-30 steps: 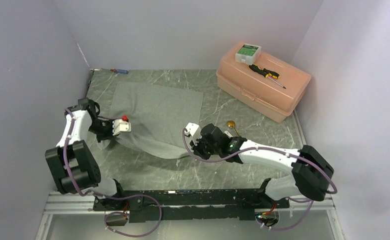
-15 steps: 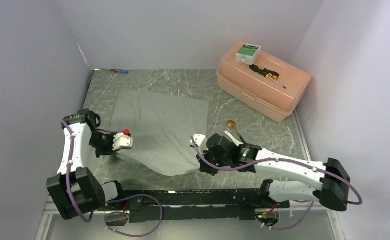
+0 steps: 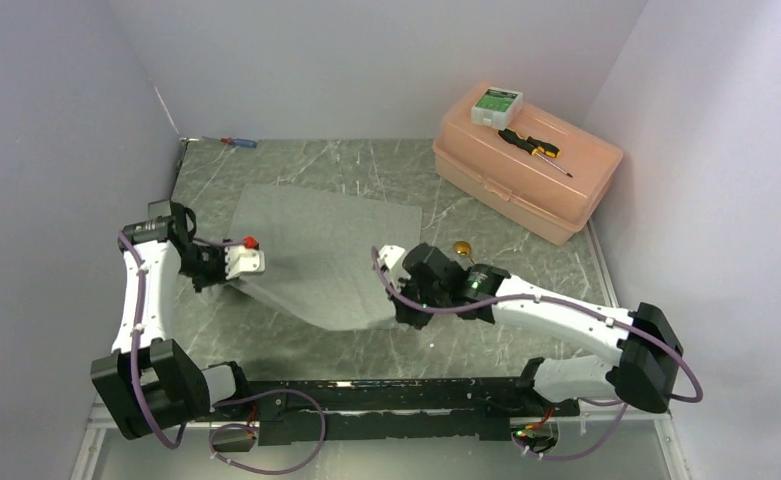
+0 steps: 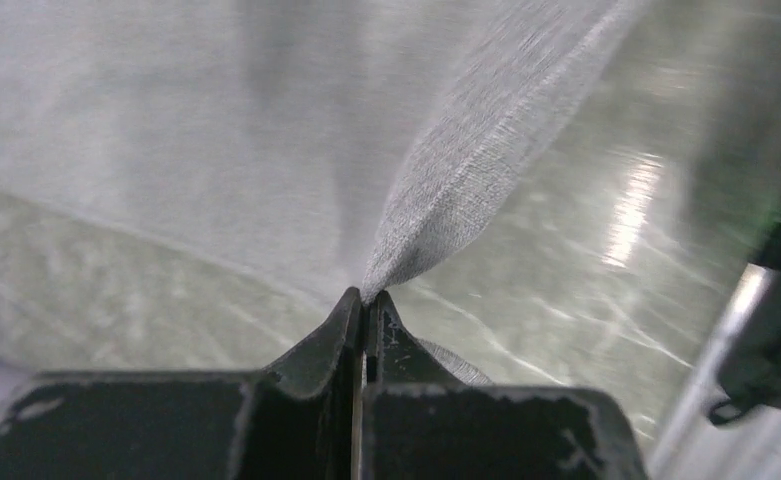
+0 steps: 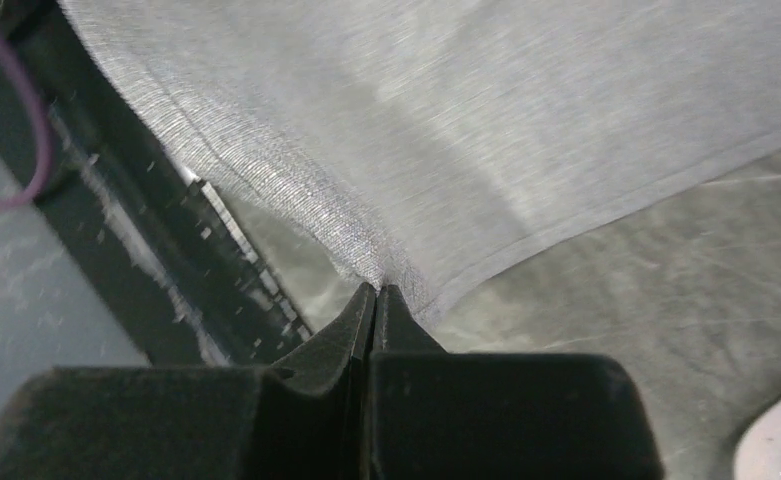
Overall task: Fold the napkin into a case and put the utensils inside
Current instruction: Fold and flatten the napkin at the center of the board.
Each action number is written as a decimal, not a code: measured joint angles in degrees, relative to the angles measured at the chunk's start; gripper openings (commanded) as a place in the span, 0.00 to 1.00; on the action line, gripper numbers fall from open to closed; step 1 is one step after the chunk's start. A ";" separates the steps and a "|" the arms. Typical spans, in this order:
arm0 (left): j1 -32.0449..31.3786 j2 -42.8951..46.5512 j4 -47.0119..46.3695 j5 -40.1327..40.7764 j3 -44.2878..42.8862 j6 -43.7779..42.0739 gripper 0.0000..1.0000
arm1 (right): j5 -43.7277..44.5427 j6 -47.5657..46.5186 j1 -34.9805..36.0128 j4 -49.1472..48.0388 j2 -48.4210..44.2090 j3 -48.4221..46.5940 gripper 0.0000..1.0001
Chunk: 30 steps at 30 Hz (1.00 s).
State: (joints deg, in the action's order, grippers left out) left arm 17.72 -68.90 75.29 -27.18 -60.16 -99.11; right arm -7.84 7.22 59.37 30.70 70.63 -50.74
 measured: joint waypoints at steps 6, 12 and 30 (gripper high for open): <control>-6.58 -7.10 -20.09 -0.96 -1.05 9.77 0.03 | -1.51 -1.29 -12.37 -3.50 4.48 -1.73 0.00; -11.45 -19.34 -34.69 1.90 -6.23 18.58 0.03 | -1.73 -3.19 -18.10 -5.40 13.97 -8.50 0.00; -15.52 -39.32 -53.81 11.41 -14.23 26.45 0.03 | 0.28 -4.66 -29.27 -6.38 38.80 -29.88 0.07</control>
State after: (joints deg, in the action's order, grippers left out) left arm 2.20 -108.22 21.47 -15.77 -74.39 -72.66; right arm -7.55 2.57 30.11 24.32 109.43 -80.62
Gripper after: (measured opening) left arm 0.043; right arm 0.043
